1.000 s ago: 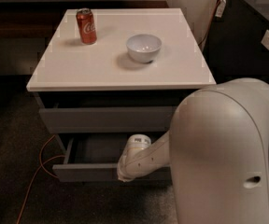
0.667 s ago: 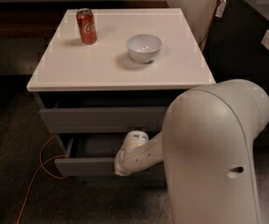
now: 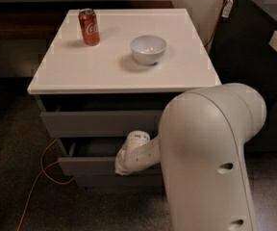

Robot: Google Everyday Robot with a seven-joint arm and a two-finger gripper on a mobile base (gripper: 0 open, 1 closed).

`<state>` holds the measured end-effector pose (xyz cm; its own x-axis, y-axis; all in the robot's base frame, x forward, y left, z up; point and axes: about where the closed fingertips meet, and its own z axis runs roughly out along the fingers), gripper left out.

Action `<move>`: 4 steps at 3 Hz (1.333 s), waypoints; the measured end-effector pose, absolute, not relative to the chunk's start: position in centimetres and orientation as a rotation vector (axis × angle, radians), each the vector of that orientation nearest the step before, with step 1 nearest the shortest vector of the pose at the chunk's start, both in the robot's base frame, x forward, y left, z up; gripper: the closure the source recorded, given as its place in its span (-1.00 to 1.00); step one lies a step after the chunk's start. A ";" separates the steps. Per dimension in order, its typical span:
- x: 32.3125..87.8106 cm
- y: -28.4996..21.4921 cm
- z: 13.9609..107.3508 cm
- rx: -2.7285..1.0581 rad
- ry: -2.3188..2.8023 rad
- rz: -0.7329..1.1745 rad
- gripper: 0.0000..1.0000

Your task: Close middle drawer

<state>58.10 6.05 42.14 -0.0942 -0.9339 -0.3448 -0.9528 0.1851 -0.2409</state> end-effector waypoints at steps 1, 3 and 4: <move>59.9 5.9 42.8 -1.722 2.052 0.042 1.00; 61.9 6.3 43.3 -1.670 2.046 0.017 1.00; 61.8 6.3 43.2 -1.672 2.047 0.018 0.66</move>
Offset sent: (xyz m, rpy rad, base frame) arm 0.0407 -0.0021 0.0165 0.0221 -0.0954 -0.0911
